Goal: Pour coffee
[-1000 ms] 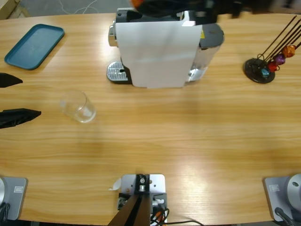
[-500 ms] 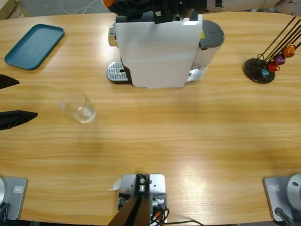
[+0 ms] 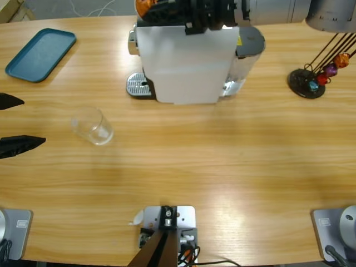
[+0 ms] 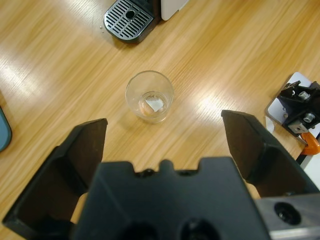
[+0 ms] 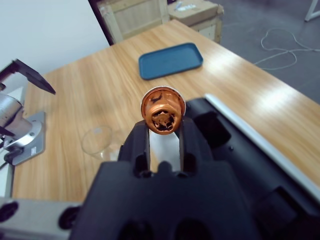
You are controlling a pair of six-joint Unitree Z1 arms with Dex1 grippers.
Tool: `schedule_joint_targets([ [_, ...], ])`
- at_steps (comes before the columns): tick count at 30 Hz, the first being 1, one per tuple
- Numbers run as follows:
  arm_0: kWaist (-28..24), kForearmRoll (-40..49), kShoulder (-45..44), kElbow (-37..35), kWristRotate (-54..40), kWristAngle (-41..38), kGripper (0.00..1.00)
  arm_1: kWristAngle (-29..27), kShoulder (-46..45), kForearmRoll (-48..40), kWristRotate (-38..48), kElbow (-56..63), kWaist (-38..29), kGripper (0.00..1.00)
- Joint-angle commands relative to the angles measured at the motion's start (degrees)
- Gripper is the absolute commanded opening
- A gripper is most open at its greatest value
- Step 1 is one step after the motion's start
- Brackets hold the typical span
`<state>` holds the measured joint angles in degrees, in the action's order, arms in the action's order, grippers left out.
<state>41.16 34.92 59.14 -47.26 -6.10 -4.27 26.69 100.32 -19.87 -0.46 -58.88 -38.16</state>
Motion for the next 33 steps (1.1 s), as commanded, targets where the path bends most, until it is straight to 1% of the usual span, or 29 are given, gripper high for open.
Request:
schedule_joint_targets([
  [1,0.5,-0.1,-1.1,2.2,0.9,0.6,0.996,-3.6,2.5,-0.9,0.5,1.1,1.0,0.140],
  [8,0.5,-0.3,-1.1,2.6,0.9,0.6,0.996,-4.0,3.0,-0.9,0.6,-0.2,1.2,0.140],
  [17,0.5,-0.9,-0.9,2.7,0.9,0.3,0.996,-6.2,4.0,-0.7,0.6,-1.8,1.3,0.145],
  [24,0.5,-1.0,-0.9,3.0,0.9,0.3,0.996,-7.0,4.4,1.1,0.2,-2.8,1.7,0.145],
  [33,0.5,-1.5,-0.8,3.1,1.1,0.3,0.996,-6.4,3.0,1.2,-1.0,-2.0,1.8,0.147],
])
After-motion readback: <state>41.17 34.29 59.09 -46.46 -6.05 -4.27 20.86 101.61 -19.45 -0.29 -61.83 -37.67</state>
